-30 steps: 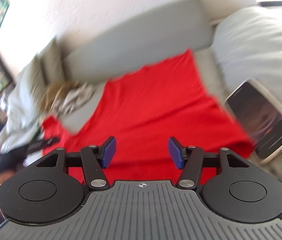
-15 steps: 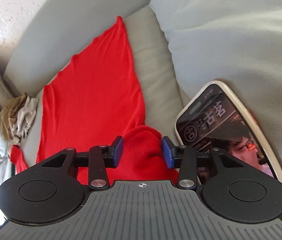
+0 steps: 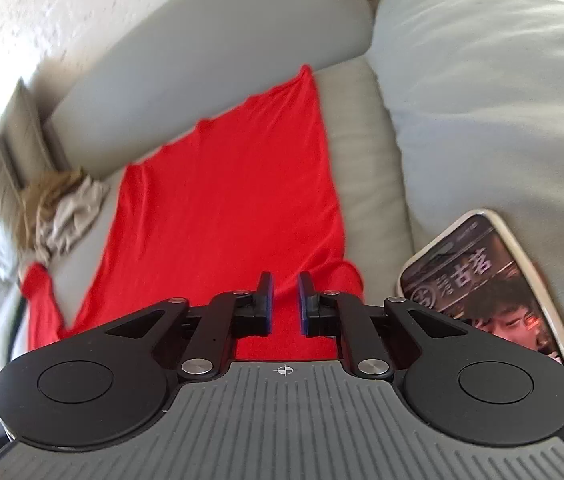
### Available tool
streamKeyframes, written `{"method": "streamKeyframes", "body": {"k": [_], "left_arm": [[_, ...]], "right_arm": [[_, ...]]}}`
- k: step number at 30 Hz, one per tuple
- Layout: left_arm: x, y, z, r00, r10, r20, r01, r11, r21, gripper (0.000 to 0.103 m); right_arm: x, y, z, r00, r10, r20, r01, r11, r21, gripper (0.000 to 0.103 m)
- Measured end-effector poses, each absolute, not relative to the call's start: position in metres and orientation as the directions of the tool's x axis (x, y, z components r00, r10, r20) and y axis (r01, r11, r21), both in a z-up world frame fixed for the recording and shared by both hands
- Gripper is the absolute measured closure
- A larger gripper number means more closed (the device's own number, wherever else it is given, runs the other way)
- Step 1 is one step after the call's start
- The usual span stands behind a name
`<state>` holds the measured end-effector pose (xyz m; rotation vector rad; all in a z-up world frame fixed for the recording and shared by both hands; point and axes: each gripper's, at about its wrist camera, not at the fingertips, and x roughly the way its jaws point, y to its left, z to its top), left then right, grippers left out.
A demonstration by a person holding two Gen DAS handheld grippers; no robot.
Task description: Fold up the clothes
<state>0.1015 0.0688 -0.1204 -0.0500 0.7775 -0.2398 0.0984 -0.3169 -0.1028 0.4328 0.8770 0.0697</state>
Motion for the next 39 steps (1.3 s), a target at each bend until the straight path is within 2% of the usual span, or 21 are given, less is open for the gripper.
{"method": "streamKeyframes", "body": {"k": [1,2,3,5,7,10,15,19,22,25,28,29,32,35,37,39], "left_arm": [[0.101,0.069,-0.120,0.687,-0.230,-0.689,0.195,0.972,-0.130,0.076],[0.101,0.069,-0.120,0.688,-0.227,-0.689,0.193,0.973,-0.128,0.075],[0.101,0.070,-0.120,0.688,-0.226,-0.690,0.190,0.973,-0.129,0.075],[0.101,0.072,-0.120,0.687,-0.232,-0.689,0.186,0.972,-0.142,0.075],[0.101,0.075,-0.120,0.685,-0.240,-0.688,0.182,0.971,-0.158,0.075],[0.099,0.076,-0.118,0.693,-0.246,-0.678,0.185,0.969,-0.162,0.075],[0.090,0.075,-0.116,0.702,-0.270,-0.659,0.220,0.962,-0.160,0.077],[0.085,0.071,-0.119,0.698,-0.226,-0.679,0.227,0.970,-0.090,0.076],[0.084,0.074,-0.119,0.696,-0.223,-0.682,0.217,0.971,-0.097,0.076],[0.081,0.075,-0.117,0.702,-0.204,-0.683,0.201,0.976,-0.086,0.076],[0.067,0.071,-0.109,0.736,-0.130,-0.664,0.149,0.988,-0.028,0.078],[0.058,0.067,-0.104,0.757,-0.132,-0.640,0.154,0.988,-0.021,0.080],[0.028,0.049,-0.095,0.785,-0.234,-0.574,0.252,0.967,-0.049,0.078],[0.018,0.032,-0.106,0.711,-0.300,-0.636,0.324,0.942,-0.082,0.072],[0.015,0.021,-0.115,0.670,-0.263,-0.694,0.341,0.940,-0.026,0.072],[0.005,0.011,-0.115,0.666,-0.217,-0.714,0.373,0.925,0.066,0.070]], "right_arm": [[0.099,-0.308,-0.109,0.613,0.194,-0.766,0.117,0.936,0.331,0.083],[0.095,-0.305,-0.110,0.610,0.119,-0.784,0.156,0.951,0.266,0.097],[0.091,-0.302,-0.112,0.604,0.043,-0.796,0.195,0.960,0.200,0.103],[0.084,-0.297,-0.114,0.583,-0.103,-0.806,0.268,0.961,0.071,0.103],[0.074,-0.296,-0.111,0.566,-0.163,-0.808,0.299,0.954,0.017,0.090],[0.049,-0.287,-0.091,0.623,-0.168,-0.764,0.286,0.958,0.022,0.087],[0.026,-0.249,-0.077,0.703,-0.055,-0.709,0.126,0.991,0.047,0.084],[0.016,-0.202,-0.099,0.685,-0.034,-0.728,-0.037,0.996,-0.081,0.085],[-0.002,-0.201,-0.101,0.688,-0.106,-0.718,-0.019,0.986,-0.164,0.082],[-0.017,-0.220,-0.091,0.641,-0.129,-0.757,0.036,0.990,-0.138,0.080],[-0.036,-0.235,-0.081,0.610,-0.126,-0.783,0.088,0.992,-0.091,0.079],[-0.042,-0.238,-0.077,0.612,-0.110,-0.783,0.094,0.993,-0.066,0.078],[-0.047,-0.232,-0.068,0.655,-0.041,-0.755,0.064,0.998,0.001,0.066],[-0.039,-0.208,-0.066,0.687,0.008,-0.727,0.000,1.000,0.011,0.063],[-0.029,-0.195,-0.073,0.666,0.036,-0.745,-0.041,0.999,0.011,0.060],[-0.023,-0.188,-0.082,0.629,0.057,-0.775,-0.057,0.998,0.027,0.056]]}}
